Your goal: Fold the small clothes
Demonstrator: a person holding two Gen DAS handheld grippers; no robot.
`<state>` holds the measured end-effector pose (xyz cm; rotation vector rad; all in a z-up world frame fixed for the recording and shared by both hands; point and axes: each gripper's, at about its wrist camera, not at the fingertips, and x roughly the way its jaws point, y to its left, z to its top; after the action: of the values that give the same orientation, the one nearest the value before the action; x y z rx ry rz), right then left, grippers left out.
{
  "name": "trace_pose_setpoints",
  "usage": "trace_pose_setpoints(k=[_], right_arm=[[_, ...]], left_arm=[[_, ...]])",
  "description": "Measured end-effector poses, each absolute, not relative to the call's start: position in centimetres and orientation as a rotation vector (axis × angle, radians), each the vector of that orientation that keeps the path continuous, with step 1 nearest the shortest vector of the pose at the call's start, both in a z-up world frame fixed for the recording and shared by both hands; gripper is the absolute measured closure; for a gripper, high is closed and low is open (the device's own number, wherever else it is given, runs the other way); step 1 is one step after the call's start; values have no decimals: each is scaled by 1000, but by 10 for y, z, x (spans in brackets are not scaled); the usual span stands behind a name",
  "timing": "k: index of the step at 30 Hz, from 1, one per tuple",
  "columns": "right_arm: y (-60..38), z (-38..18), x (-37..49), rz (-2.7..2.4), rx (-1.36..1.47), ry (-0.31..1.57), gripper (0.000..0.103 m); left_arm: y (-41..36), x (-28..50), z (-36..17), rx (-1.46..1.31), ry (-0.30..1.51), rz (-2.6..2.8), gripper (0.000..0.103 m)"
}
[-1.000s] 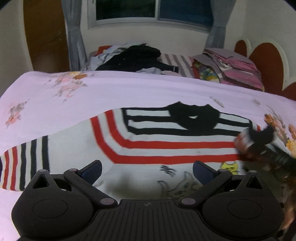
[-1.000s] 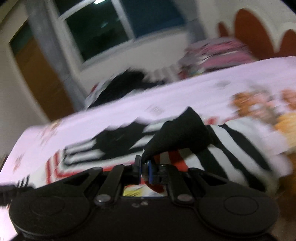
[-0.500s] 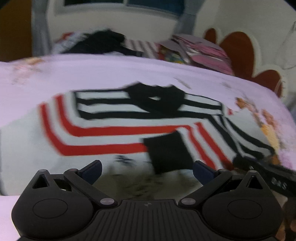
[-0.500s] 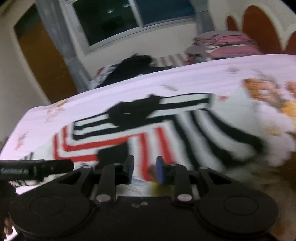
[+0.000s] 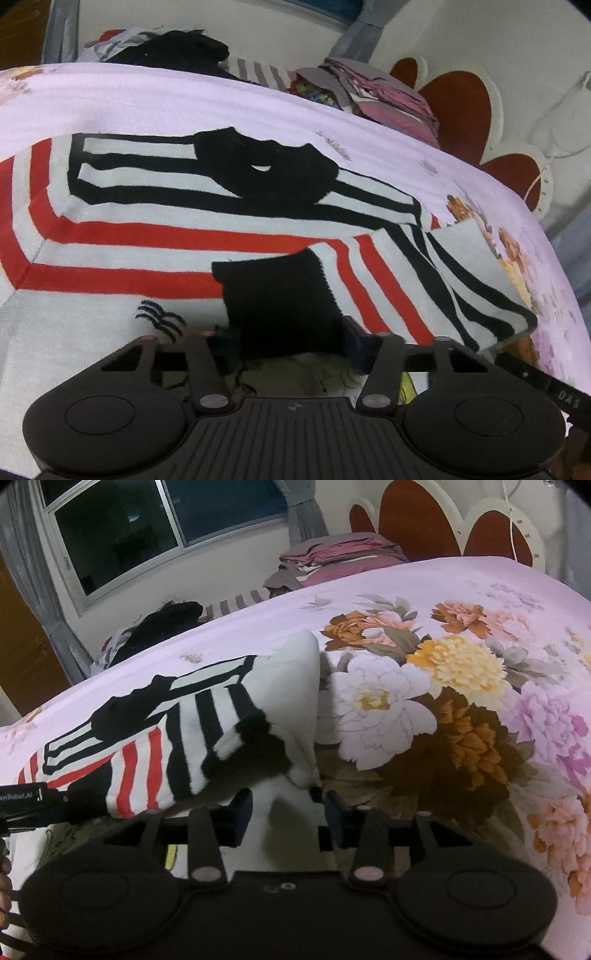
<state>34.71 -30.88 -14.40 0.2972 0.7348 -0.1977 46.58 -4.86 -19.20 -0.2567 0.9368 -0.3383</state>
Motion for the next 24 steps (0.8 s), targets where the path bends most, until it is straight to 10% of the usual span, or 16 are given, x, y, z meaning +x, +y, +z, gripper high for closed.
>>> trace_pose_setpoints(k=[2,15,24], right_arm=[[-311,-147,349,-207,302,741,59],[-307,-158,376,-220,293,765,65],[-312,-159,373,-218,312,760,84]], left_arm=[[-45,469,-194,-275,944,-327,97],[17,465,-138,-397,738,-284,98],[47,461,-190,-345,858,-157,101]])
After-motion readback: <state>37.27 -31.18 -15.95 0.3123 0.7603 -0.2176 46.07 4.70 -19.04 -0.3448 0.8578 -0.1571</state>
